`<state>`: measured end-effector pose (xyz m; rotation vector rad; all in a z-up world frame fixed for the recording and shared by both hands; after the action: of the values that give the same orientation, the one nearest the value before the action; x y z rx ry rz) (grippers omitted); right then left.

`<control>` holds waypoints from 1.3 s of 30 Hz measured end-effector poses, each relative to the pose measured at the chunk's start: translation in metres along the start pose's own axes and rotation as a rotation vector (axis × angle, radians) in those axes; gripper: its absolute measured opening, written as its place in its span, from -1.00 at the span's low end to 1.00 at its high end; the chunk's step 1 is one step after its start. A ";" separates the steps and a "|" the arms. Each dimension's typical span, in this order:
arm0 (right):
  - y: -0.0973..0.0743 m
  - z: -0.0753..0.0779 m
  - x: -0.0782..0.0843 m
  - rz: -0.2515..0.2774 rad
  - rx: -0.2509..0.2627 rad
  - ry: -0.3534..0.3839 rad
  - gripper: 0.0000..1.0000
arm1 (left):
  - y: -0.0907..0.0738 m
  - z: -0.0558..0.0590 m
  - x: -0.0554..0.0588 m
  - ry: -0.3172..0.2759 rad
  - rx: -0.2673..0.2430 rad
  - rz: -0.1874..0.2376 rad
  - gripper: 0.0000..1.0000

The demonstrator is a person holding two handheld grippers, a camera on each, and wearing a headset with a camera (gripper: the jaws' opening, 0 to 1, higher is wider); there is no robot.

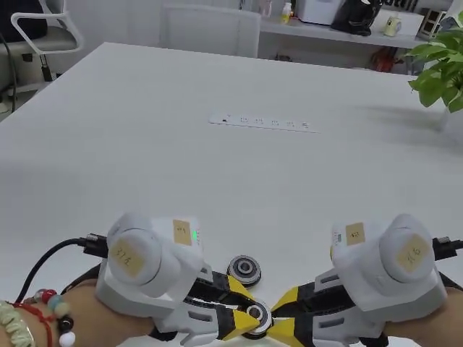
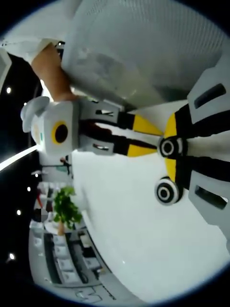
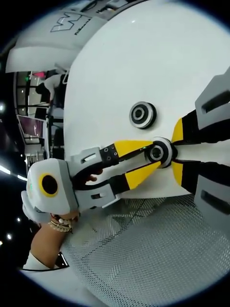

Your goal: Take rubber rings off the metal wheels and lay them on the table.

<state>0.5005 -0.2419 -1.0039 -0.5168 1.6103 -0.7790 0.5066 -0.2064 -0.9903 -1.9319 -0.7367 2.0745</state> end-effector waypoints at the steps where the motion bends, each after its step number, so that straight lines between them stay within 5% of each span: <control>1: 0.000 0.000 0.000 -0.001 0.000 0.001 -0.82 | 0.000 0.000 0.000 0.000 0.000 0.000 -0.72; 5: -0.001 0.004 0.002 -0.007 0.014 -0.010 -1.00 | 0.000 0.000 0.000 0.001 0.001 0.000 -0.72; 12: 0.000 0.003 0.003 -0.012 0.011 0.007 -0.99 | 0.000 0.000 0.000 0.000 0.000 0.000 -0.72; 20: 0.001 0.004 0.005 -0.001 0.001 0.154 -0.94 | 0.000 0.000 0.000 0.002 -0.001 0.003 -0.72; 33: 0.003 0.003 0.004 -0.033 0.020 0.091 -1.00 | 0.000 0.000 0.000 0.001 -0.004 0.004 -0.72; 39: 0.000 0.007 0.003 -0.034 0.033 0.175 -1.00 | 0.000 0.000 0.000 0.003 -0.005 0.003 -0.73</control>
<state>0.5069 -0.2457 -1.0067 -0.4634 1.7504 -0.8952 0.5067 -0.2058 -0.9905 -1.9394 -0.7396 2.0729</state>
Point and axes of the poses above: the centre of the closed fingertips' face, and the gripper's own axes: y roughly forward along the fingers, z roughly to its right, x roughly out of its underside, the point moved 2 cm from there along -y, roughly backward along the fingers
